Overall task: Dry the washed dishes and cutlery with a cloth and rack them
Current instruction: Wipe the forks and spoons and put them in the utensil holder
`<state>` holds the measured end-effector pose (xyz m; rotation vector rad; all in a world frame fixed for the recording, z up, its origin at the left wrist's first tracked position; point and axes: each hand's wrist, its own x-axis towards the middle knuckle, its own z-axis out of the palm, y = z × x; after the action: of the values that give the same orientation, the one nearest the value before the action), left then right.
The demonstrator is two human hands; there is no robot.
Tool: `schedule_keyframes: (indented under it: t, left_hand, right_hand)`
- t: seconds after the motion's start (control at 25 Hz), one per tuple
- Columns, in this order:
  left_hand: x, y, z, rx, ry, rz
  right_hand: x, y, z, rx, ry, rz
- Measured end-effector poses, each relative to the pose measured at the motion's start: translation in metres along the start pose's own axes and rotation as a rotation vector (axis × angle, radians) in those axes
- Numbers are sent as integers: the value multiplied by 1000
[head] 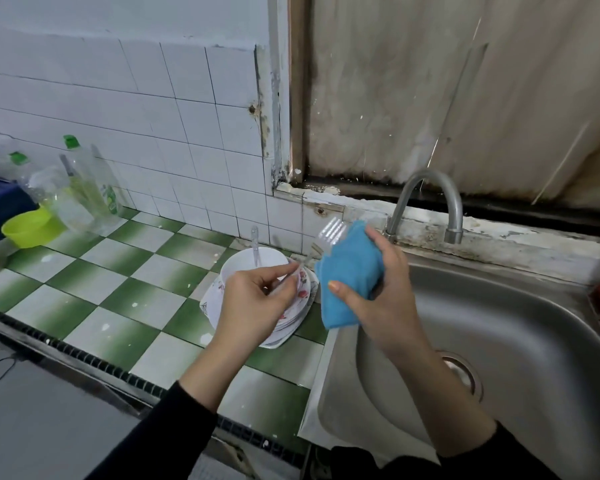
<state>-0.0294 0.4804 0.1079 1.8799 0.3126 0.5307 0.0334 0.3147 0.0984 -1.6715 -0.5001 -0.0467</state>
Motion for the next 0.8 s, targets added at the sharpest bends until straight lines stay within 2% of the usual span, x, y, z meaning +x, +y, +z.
schedule_keyframes:
  t: [0.12,0.16,0.28,0.4,0.52,0.64,0.8]
  left_hand:
    - [-9,6,8,47,-67,86]
    - [-11,7,8,68,-80,122]
    - [-11,9,5,109,-70,167]
    - [-8,13,2,42,-85,128]
    - [-9,21,1,-30,-99,91]
    - [-9,28,-2,-100,-116,69]
    - [-10,32,-8,-171,-164,43]
  right_hand:
    - [9,8,12,-518,1,-432]
    - [15,10,10,-653,31,-478]
    - [28,12,3,-913,142,-445]
    - [27,14,7,-1043,115,-644]
    - [40,22,-10,-1156,247,-860]
    - [51,28,-20,-994,376,-942]
    - [54,26,-18,-940,145,-1174]
